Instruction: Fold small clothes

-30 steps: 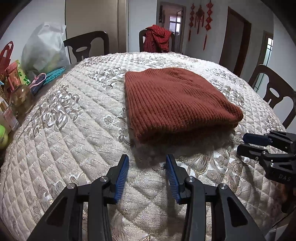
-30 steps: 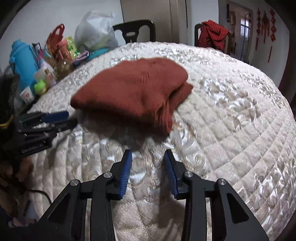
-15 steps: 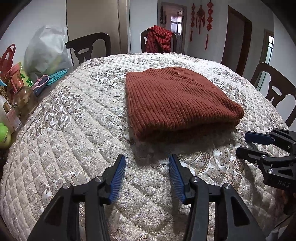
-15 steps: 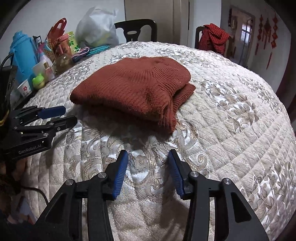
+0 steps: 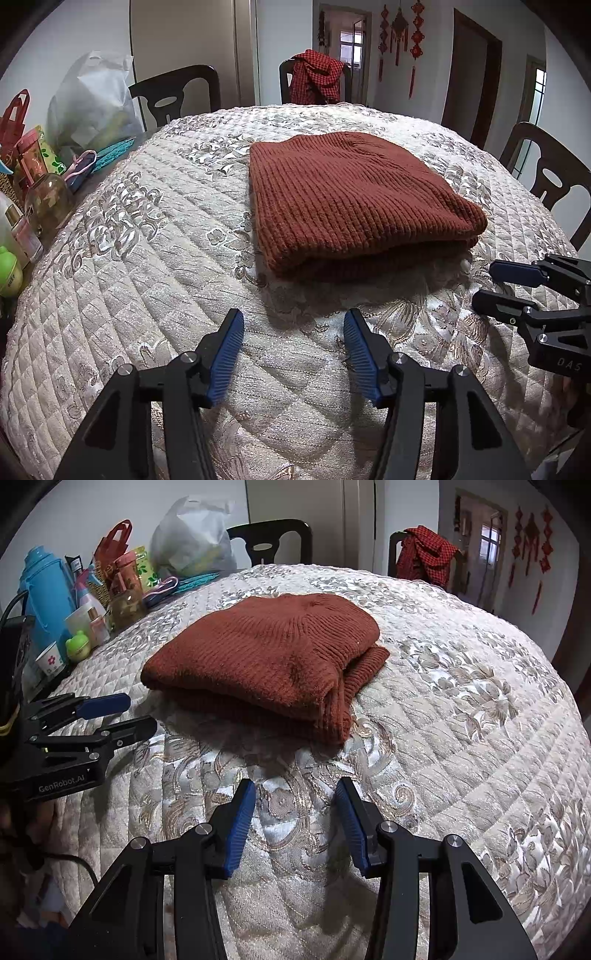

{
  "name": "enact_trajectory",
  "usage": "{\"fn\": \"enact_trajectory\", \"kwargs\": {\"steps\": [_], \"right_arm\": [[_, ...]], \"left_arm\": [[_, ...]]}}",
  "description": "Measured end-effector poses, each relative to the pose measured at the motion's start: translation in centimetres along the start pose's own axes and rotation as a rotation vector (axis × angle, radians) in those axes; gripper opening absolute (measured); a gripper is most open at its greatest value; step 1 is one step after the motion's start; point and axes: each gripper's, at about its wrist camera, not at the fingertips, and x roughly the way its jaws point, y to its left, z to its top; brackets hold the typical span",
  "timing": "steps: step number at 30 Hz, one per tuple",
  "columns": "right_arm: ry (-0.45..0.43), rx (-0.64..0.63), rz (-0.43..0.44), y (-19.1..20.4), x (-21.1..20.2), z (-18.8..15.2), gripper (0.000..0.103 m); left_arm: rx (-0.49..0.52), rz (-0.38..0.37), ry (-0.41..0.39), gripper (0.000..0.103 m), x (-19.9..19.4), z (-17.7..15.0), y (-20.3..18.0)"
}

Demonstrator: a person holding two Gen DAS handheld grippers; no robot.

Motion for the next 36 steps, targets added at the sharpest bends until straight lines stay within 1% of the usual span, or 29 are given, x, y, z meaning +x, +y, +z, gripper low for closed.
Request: {"fn": "enact_trajectory", "kwargs": {"steps": [17,36], "right_arm": [[-0.005,0.017,0.017,-0.27,-0.15,-0.01,0.047],[-0.006,0.016,0.015,-0.24,-0.14,-0.01,0.047]], "left_arm": [[-0.01,0.005,0.003,0.062,0.05,-0.02,0.19],[-0.013,0.006,0.005,0.064,0.04,-0.07,0.2]]}}
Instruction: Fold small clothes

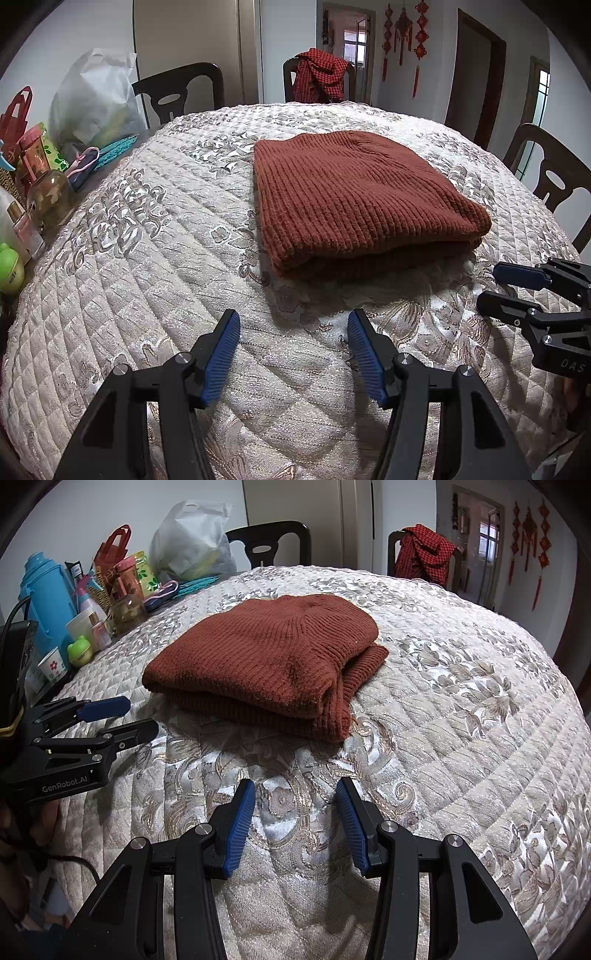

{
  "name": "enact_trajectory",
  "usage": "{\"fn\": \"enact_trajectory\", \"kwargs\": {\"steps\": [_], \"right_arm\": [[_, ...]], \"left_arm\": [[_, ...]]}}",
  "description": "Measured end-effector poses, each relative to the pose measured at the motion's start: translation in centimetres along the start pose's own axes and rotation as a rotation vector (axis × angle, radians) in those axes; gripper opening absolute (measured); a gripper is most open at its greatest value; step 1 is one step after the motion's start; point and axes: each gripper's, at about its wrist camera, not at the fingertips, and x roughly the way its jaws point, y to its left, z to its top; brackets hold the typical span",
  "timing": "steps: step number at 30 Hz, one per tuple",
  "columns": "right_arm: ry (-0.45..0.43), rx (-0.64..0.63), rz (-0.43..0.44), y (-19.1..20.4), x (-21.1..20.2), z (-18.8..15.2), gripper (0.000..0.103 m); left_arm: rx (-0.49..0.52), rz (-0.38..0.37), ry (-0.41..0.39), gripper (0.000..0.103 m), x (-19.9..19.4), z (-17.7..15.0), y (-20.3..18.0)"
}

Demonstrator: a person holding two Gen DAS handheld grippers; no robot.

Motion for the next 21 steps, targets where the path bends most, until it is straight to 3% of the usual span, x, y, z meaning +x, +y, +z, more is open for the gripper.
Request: {"fn": "enact_trajectory", "kwargs": {"steps": [21], "right_arm": [[-0.002,0.006,0.006,0.01,-0.02,0.02,0.047]], "left_arm": [[0.0,-0.001,0.002,0.064,0.01,-0.01,0.0]]}}
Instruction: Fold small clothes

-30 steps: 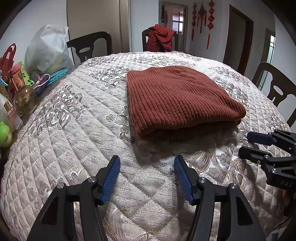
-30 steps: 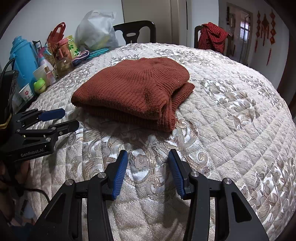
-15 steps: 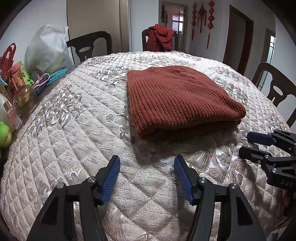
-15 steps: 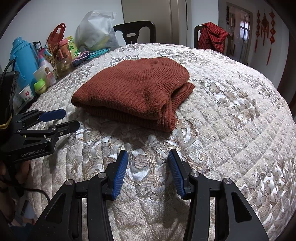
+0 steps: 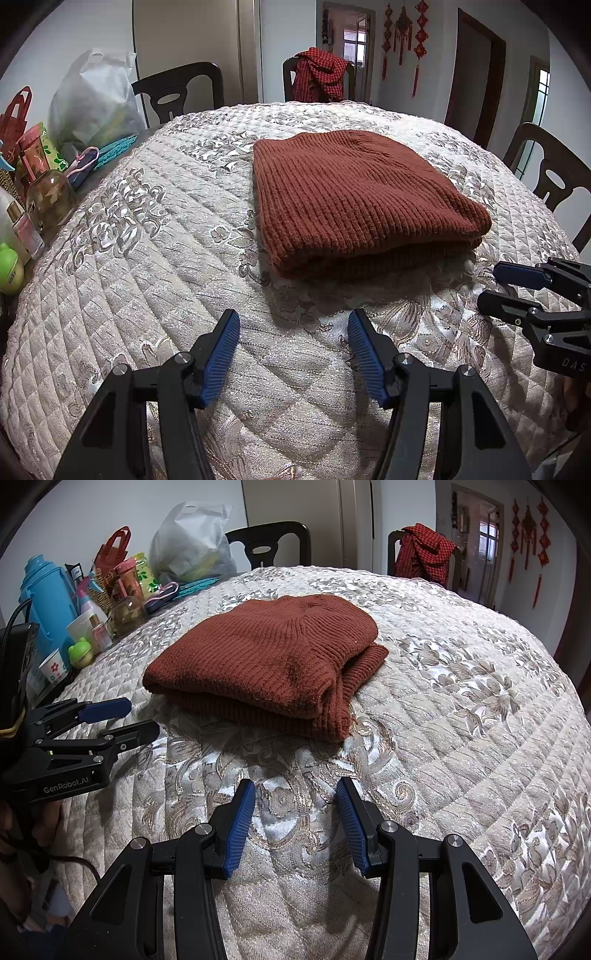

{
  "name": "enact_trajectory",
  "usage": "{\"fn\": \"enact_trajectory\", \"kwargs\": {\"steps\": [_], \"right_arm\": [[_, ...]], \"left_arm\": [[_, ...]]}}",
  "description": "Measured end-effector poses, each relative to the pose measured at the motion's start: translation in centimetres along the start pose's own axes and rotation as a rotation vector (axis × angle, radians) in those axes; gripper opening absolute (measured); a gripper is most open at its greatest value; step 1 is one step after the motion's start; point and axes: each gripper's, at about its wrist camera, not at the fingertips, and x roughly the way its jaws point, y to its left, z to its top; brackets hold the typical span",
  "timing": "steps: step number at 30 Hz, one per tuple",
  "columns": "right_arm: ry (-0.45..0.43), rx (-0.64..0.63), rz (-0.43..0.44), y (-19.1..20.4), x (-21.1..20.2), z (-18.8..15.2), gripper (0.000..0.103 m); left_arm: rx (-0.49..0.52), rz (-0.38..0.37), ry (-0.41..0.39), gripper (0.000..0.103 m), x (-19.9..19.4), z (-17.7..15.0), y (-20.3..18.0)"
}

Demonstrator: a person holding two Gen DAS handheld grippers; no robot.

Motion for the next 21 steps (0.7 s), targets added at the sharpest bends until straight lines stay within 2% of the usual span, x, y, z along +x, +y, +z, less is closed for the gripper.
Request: {"fn": "enact_trajectory", "kwargs": {"steps": [21], "right_arm": [[0.0,0.0,0.0,-0.02,0.0,-0.01,0.047]], "left_arm": [[0.008,0.0,0.002,0.065,0.16,0.06,0.1]]}}
